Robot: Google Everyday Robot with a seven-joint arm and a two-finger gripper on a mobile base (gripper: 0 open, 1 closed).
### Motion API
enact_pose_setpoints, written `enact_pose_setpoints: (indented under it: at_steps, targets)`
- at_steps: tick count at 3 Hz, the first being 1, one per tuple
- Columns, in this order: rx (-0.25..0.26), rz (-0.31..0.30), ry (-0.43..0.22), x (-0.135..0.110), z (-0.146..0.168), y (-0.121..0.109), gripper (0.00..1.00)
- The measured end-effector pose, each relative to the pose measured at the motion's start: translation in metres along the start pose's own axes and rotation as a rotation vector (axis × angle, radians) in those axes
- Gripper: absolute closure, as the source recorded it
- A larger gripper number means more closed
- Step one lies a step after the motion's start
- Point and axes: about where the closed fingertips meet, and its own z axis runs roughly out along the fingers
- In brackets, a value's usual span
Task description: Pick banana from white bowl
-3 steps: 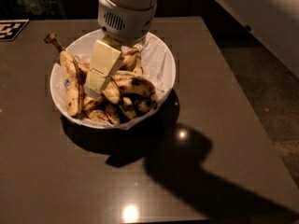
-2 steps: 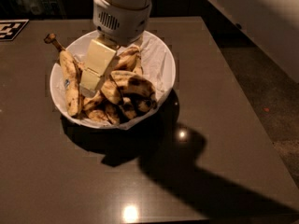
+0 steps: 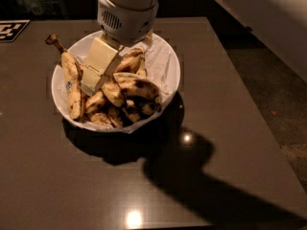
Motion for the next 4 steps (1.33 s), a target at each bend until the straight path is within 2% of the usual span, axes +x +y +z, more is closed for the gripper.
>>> enact_pose_setpoints:
  at_steps: [2,4]
  targets:
    - [0.001,-0.013,0.059,-0.013,0.013,0.007,0.0]
    - [-0.008,0.015,0.089,-0.023,0.025,-0.001,0.04]
